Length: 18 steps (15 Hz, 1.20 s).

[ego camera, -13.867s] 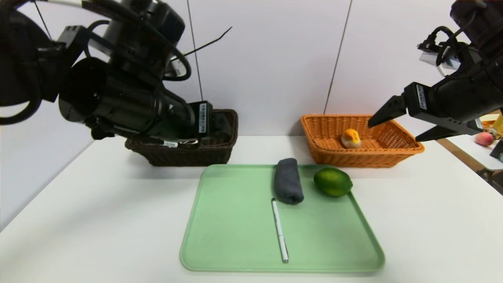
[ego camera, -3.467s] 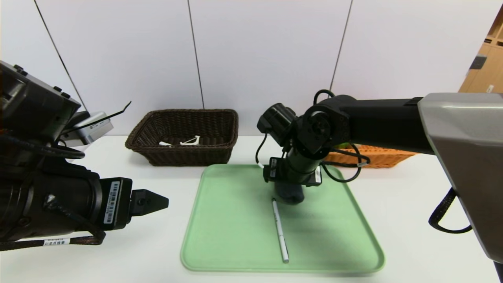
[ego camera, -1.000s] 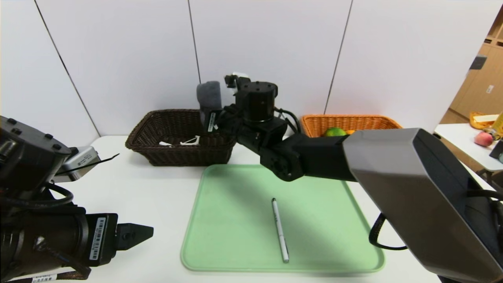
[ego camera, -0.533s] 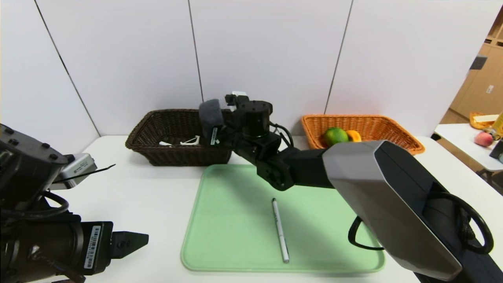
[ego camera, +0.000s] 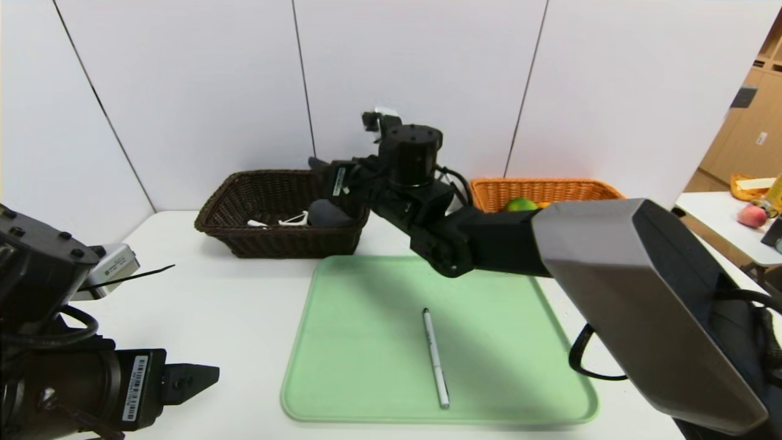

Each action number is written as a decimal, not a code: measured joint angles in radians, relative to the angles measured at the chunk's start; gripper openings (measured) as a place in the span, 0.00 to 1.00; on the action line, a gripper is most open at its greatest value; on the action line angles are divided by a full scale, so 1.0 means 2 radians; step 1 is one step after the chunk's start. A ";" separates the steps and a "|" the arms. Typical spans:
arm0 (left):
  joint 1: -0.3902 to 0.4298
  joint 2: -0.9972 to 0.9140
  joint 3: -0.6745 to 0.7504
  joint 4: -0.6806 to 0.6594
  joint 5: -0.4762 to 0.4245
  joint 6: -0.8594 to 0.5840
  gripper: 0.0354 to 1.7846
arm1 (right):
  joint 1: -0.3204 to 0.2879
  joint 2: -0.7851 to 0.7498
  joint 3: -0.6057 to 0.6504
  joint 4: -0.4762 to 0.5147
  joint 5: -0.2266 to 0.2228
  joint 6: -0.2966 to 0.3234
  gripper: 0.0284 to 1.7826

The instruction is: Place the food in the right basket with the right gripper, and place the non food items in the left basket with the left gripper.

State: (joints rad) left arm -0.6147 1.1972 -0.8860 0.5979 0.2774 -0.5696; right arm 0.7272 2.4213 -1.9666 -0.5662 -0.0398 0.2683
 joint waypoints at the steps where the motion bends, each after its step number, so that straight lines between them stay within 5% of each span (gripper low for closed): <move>1: 0.000 0.000 -0.006 -0.001 0.006 0.005 0.94 | -0.002 -0.018 0.000 0.001 -0.003 -0.001 0.81; 5: 0.002 0.006 -0.088 0.009 0.015 0.018 0.94 | -0.017 -0.127 0.005 0.085 -0.046 -0.019 0.87; 9: 0.001 0.045 -0.216 0.091 0.012 0.015 0.94 | -0.058 -0.252 0.016 0.367 -0.066 -0.015 0.90; 12: -0.006 0.098 -0.277 0.115 0.011 0.002 0.94 | -0.090 -0.344 0.062 0.604 -0.044 0.020 0.92; 13: -0.013 0.118 -0.297 0.116 0.011 -0.011 0.94 | -0.100 -0.366 0.086 0.649 -0.037 0.026 0.93; 15: -0.033 0.164 -0.345 0.122 0.011 -0.039 0.94 | -0.120 -0.407 0.147 0.695 -0.033 0.025 0.93; 18: -0.071 0.240 -0.415 0.138 0.010 -0.056 0.94 | -0.157 -0.457 0.240 0.702 -0.039 -0.017 0.94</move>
State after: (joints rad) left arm -0.7557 1.6764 -1.7168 0.8730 0.2983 -0.6817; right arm 0.4126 1.5081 -1.4866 0.8381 -0.1168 0.2347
